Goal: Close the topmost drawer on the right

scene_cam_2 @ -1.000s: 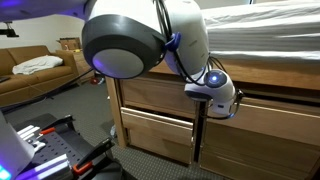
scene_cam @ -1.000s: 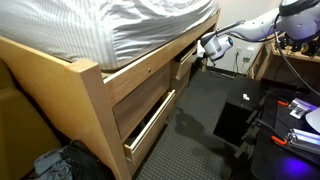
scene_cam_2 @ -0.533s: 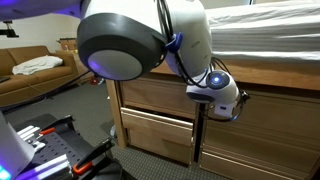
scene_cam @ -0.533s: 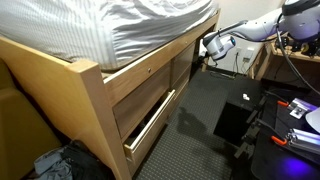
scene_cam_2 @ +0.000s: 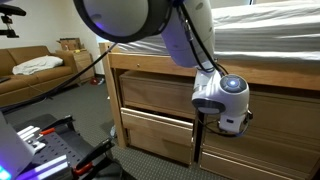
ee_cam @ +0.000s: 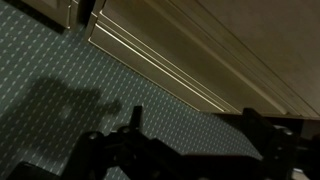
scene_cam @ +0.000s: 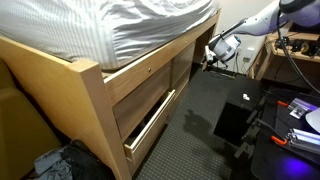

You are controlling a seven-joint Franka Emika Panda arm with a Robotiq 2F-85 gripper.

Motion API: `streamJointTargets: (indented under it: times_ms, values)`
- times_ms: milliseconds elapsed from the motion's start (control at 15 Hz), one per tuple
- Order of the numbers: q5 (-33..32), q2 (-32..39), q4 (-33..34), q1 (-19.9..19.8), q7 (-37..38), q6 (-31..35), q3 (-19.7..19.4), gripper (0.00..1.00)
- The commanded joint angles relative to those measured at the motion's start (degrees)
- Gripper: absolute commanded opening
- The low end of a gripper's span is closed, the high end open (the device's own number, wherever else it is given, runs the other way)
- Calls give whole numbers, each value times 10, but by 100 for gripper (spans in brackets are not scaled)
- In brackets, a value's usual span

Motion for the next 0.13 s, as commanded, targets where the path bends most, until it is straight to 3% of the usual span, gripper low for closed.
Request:
streamJointTargets:
  times_ms: [0,67]
  values:
    - [31,-11,-8,-7,-26,-18,-3,100]
    - [35,-21,-18,-21,-33,-26,-1,100]
